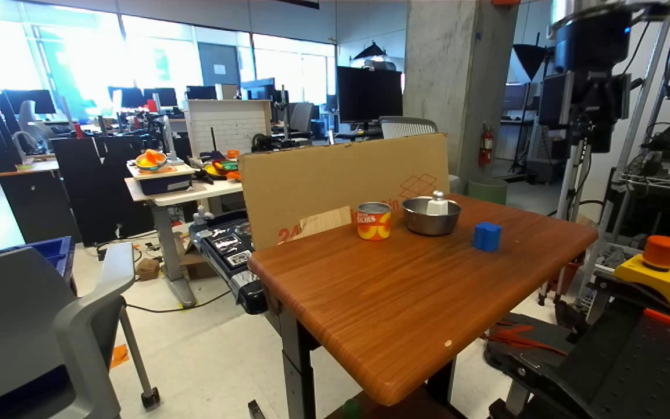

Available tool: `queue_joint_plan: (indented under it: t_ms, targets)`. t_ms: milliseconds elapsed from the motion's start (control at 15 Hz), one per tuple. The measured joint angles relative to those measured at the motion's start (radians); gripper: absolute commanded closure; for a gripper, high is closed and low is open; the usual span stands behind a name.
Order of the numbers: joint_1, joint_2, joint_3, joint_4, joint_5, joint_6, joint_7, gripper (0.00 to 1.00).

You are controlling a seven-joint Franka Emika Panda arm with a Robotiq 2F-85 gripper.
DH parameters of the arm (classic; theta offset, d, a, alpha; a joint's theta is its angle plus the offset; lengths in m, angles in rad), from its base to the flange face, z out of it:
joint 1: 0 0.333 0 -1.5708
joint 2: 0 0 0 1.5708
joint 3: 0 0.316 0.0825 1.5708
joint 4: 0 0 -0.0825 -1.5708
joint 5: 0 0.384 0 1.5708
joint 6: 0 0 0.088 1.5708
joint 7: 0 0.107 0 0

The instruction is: Move the blue object to the right

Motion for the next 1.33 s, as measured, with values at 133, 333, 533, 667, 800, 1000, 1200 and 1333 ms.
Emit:
queue_joint_plan:
  t_ms: [133, 333, 533, 667, 800, 1000, 1200, 1333]
  targets:
    - [0.0, 0.129, 0.0, 0.091, 0.0, 0.001, 0.035, 0.0]
    - [0.001, 0.298, 0.0, 0.214, -0.008, 0.0, 0.069, 0.0]
    - [0.008, 0.432, 0.0, 0.318, -0.015, -0.001, 0.099, 0.0]
    - [0.019, 0.499, 0.003, 0.371, -0.02, -0.005, 0.105, 0.0]
    - [0.035, 0.542, 0.012, 0.405, -0.026, -0.009, 0.105, 0.0]
    - [0.066, 0.57, 0.028, 0.43, -0.031, -0.022, 0.103, 0.0]
    - [0.09, 0.59, 0.033, 0.454, -0.034, -0.052, 0.104, 0.28]
    - [0.093, 0.613, 0.033, 0.479, -0.042, -0.076, 0.106, 0.42]
